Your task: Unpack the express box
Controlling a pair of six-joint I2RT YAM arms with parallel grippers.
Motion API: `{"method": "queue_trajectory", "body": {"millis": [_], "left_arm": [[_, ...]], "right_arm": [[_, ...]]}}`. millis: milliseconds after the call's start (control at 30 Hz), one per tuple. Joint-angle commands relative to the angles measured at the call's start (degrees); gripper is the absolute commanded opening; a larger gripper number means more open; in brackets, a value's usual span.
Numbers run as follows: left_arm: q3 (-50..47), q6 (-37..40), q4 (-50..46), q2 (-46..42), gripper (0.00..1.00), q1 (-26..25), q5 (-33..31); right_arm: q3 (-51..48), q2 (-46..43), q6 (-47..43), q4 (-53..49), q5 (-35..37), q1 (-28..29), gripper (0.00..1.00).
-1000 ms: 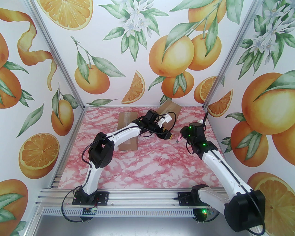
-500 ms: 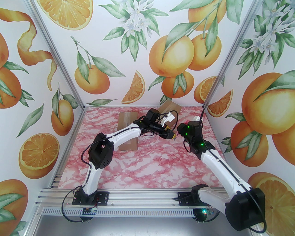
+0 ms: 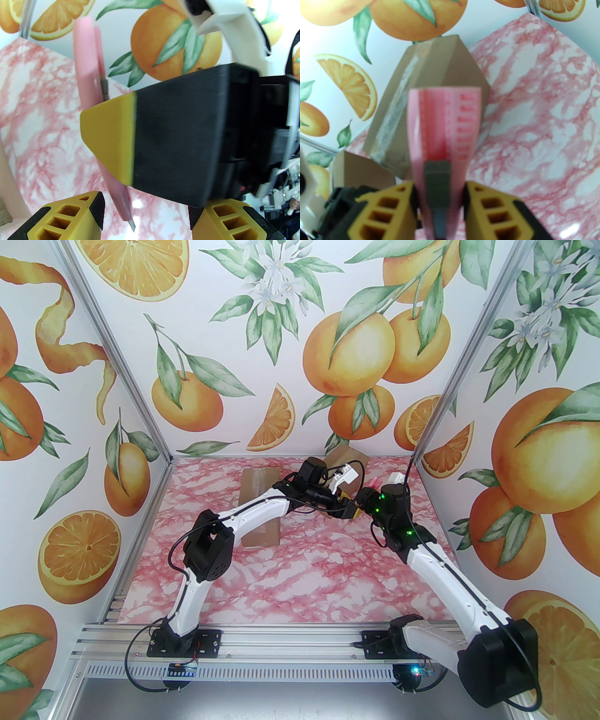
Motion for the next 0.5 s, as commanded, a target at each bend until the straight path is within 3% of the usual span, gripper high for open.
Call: {"method": "queue_trajectory", "body": {"millis": [0, 167, 467], "left_arm": [[2.30, 1.37, -0.64, 0.87, 0.63, -0.20, -0.86], [2.60, 2.41, -1.19, 1.00, 0.58, -0.31, -1.48], [5.69, 3.98, -3.07, 1.79, 0.35, -0.14, -1.86]], "right_arm": [[2.07, -0.32, 0.18, 2.64, -1.63, 0.35, 0.37], [2.85, -0.06, 0.57, 3.21, -3.70, 0.31, 0.37], [2.59, -0.68, 0.78, 3.57, -4.63, 0.30, 0.37]]}}
